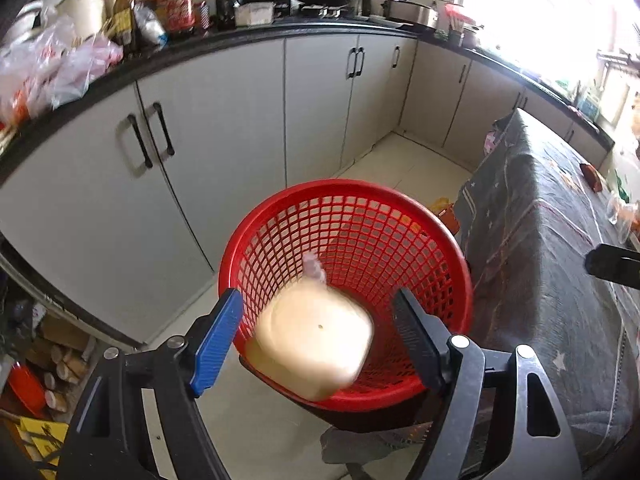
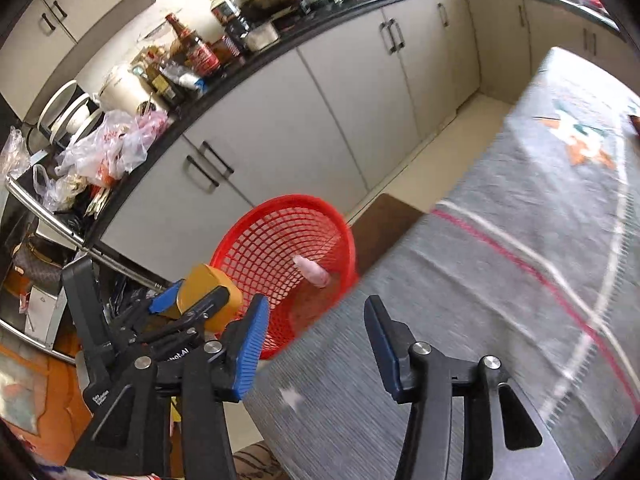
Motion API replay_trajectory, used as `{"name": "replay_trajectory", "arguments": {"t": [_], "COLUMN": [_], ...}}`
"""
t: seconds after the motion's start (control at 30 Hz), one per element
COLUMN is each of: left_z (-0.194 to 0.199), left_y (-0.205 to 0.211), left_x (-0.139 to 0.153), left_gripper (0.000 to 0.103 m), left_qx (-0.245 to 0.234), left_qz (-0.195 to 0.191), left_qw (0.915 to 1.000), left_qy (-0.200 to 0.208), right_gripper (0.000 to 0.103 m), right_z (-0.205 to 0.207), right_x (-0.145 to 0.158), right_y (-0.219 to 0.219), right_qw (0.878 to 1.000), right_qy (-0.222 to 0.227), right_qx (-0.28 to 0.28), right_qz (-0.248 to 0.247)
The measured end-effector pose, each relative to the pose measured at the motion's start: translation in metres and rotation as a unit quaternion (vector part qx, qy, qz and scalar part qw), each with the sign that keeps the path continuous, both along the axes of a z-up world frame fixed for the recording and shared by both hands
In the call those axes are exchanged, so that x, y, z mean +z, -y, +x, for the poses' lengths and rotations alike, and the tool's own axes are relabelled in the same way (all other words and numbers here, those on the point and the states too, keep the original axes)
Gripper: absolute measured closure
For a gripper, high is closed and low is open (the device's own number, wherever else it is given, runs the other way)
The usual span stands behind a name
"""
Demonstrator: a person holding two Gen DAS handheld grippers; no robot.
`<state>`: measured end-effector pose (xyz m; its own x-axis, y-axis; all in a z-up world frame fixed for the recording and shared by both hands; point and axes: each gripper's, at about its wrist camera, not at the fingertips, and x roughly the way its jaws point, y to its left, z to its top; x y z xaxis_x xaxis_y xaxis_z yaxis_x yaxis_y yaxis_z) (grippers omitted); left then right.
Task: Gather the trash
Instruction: 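Carry lid and bottle to the red basket and open both grippers, then move both tools back over the table toward the medicine boxes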
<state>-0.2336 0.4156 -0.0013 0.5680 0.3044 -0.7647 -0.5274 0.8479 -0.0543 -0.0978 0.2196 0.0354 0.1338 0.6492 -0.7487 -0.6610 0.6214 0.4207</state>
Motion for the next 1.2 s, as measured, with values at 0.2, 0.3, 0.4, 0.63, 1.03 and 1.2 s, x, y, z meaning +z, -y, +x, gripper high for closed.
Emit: {"name": "replay_trajectory", "arguments": {"t": [0.2, 0.3, 0.4, 0.63, 1.03, 1.2], "left_z": [-0.002, 0.000, 0.002, 0.008, 0.028, 0.043], "left_y": [0.002, 0.011, 0.028, 0.078, 0.150, 0.195], "left_x": [0.012, 0.021, 0.031, 0.054, 0.074, 0.078], "left_gripper": [0.026, 0.025, 0.025, 0.025, 0.025, 0.021], "left_qx": [0.010, 0.014, 0.017, -0.004, -0.078, -0.156], "left_qz": [-0.042, -0.034, 0.013, 0.092, 0.118, 0.099], "left_qw": [0.9989, 0.9992, 0.9998, 0.9957, 0.9899, 0.9826], "left_qy": [0.019, 0.014, 0.002, 0.001, 0.003, 0.020], "right_gripper": [0.049, 0.047, 0.045, 0.044, 0.042, 0.042], "right_z": [-0.005, -0.008, -0.010, -0.006, -0.009, -0.005], "right_x": [0.012, 0.016, 0.019, 0.020, 0.026, 0.024], "right_y": [0.050, 0.078, 0.106, 0.178, 0.278, 0.340], "right_qw": [0.999, 0.999, 0.997, 0.992, 0.980, 0.964], "right_qy": [0.012, 0.019, 0.029, 0.031, 0.045, 0.043], "right_qx": [-0.029, -0.044, -0.063, -0.120, -0.192, -0.260], "right_qz": [0.013, 0.017, 0.016, 0.024, 0.038, 0.033]}}
